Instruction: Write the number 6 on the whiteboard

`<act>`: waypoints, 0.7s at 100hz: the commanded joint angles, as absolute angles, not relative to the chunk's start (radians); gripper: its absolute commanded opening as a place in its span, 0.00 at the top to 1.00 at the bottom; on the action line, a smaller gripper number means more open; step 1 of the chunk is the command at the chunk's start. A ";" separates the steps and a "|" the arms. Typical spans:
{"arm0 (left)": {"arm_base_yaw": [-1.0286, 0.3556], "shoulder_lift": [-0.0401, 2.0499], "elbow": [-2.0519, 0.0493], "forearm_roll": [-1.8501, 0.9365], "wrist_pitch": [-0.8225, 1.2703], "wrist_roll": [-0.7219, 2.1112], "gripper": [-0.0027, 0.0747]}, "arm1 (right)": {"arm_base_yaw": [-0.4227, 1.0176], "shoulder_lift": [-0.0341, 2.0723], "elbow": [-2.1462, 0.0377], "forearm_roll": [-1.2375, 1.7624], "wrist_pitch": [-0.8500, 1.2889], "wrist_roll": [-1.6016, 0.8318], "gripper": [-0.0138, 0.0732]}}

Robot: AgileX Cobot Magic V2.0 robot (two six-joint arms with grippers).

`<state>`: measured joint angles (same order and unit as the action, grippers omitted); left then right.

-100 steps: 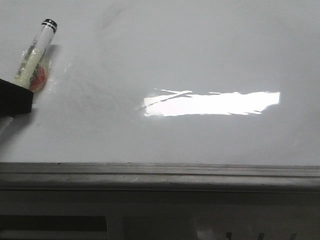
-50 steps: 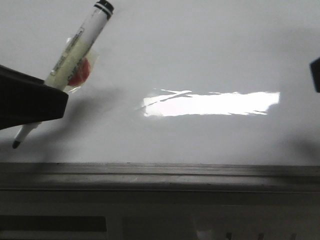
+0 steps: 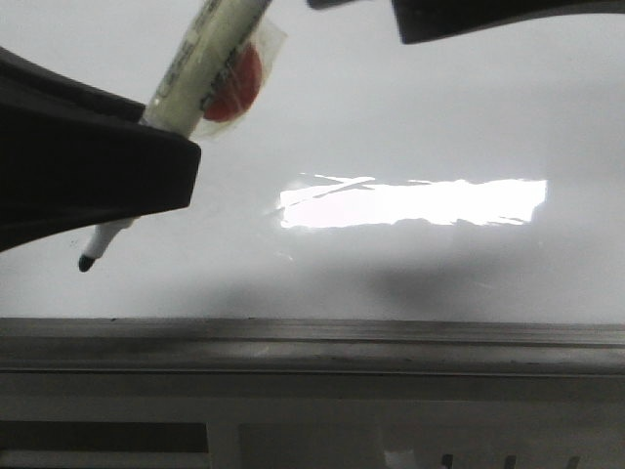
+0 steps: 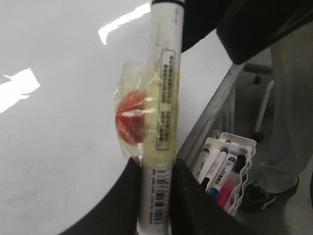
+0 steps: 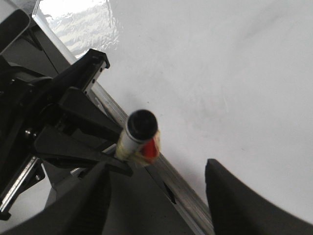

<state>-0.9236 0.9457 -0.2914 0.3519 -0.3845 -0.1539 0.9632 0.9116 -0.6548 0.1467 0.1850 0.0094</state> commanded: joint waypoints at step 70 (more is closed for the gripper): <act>-0.936 0.935 -0.323 0.356 -0.456 -0.156 0.99 | 1.008 1.062 -0.734 0.143 0.015 0.007 0.88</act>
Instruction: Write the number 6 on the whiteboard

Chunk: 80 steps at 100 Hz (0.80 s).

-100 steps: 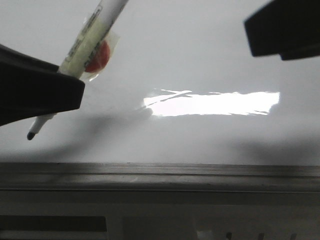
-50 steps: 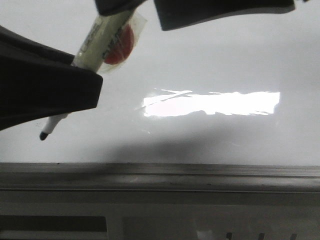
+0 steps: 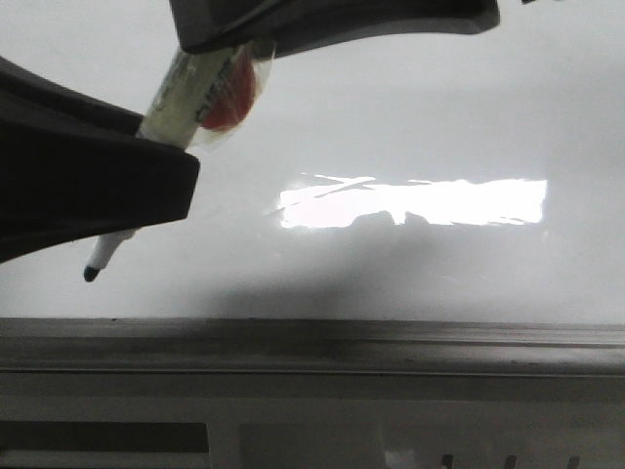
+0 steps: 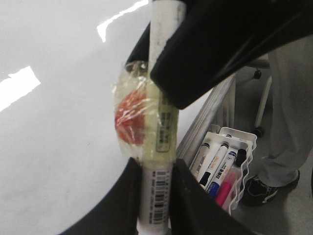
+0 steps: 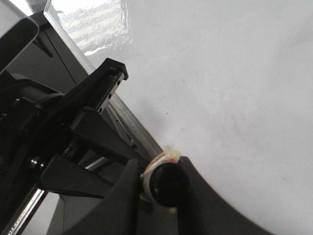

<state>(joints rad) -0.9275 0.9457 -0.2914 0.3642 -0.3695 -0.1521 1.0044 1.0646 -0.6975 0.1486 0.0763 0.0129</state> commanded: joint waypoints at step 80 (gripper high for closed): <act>-0.761 0.518 -0.328 0.246 -0.125 -0.147 0.43 | 0.845 1.079 -0.832 0.181 0.028 0.009 0.92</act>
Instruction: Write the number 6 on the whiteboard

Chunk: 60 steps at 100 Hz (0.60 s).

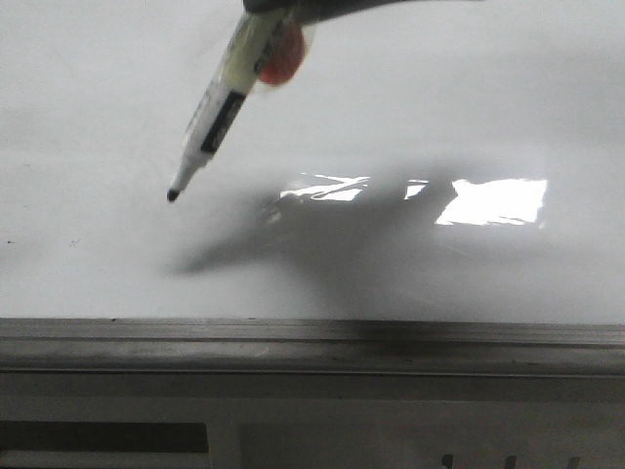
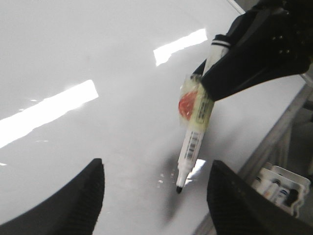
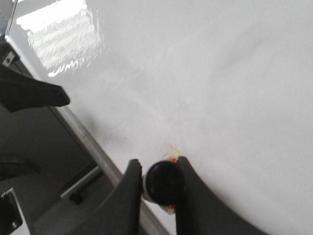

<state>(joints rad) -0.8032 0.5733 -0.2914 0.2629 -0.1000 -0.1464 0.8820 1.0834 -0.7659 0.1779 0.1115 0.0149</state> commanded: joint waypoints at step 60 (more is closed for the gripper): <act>-0.622 0.469 -0.328 0.248 -0.138 -0.147 0.48 | 0.740 1.300 -0.973 0.156 -0.023 0.009 0.92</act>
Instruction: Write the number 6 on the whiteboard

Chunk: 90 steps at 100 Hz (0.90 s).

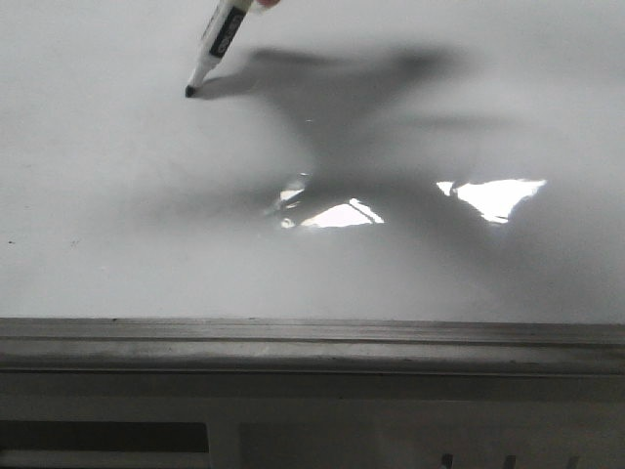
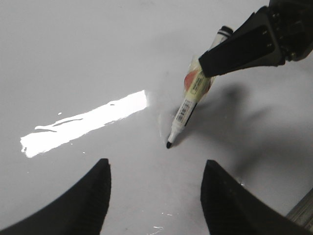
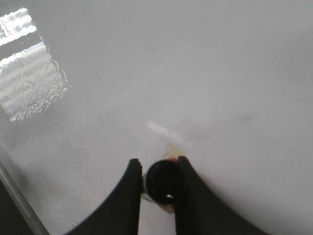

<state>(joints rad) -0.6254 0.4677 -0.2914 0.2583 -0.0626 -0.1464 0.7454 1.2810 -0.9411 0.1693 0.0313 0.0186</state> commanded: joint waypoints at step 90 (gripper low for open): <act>-0.622 0.469 -0.328 0.252 -0.138 -0.147 0.48 | 0.848 1.305 -0.987 0.079 0.112 0.009 0.91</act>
<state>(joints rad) -0.6254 0.4677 -0.2914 0.2583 -0.0626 -0.1464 0.8504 1.3232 -0.9544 0.1033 0.1726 0.0303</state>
